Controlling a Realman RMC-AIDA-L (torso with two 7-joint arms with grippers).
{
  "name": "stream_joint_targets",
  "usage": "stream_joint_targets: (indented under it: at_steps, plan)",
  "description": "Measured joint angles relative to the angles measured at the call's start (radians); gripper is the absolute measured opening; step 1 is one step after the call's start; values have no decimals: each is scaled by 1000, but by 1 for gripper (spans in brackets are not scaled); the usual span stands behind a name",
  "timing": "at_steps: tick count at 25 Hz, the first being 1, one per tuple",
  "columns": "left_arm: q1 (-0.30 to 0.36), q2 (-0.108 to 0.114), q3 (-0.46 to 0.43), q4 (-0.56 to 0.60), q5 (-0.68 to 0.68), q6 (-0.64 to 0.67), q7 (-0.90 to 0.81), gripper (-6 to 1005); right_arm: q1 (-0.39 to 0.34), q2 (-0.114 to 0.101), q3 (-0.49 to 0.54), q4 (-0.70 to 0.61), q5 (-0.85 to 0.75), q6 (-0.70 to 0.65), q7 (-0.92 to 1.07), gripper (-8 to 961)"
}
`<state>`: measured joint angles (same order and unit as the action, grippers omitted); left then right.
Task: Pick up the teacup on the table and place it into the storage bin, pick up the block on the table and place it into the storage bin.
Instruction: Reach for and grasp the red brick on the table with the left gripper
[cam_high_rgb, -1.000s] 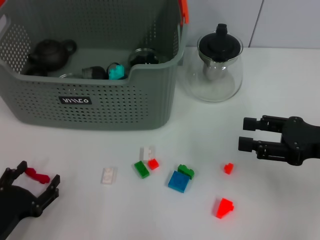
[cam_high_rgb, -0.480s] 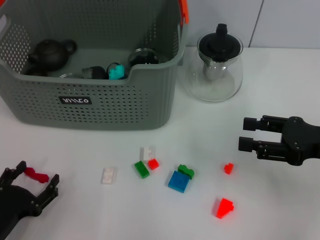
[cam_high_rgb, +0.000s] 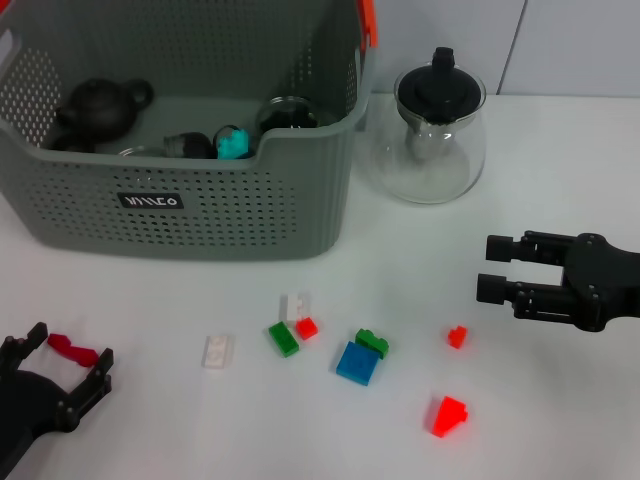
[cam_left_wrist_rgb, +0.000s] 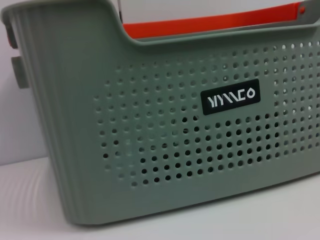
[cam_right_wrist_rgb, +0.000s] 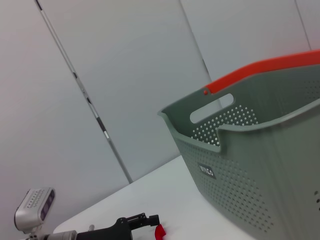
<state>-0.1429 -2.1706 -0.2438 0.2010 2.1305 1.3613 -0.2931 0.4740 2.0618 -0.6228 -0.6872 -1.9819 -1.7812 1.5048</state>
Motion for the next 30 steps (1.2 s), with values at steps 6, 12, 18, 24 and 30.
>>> stream_joint_targets:
  at_steps: [6, 12, 18, 24, 30]
  plan:
    - [0, 0, 0, 0, -1, -13, 0, 864, 0, 0, 0, 0, 0, 1, 0, 732]
    - [-6, 0, 0, 0, 2, -16, 2, 864, 0, 1, 0, 0, 0, 2, 0, 732]
    - [-19, 2, 0, 0, 3, -40, 1, 863, 0, 1, 0, 0, 0, 2, 0, 732]
    - [-22, 2, 0, -1, 5, -41, 1, 862, -2, 1, 0, 0, 0, 1, 1, 732]
    - [-22, 2, 1, -5, 3, -43, -9, 844, -2, 1, 0, 1, 0, 2, 2, 732]
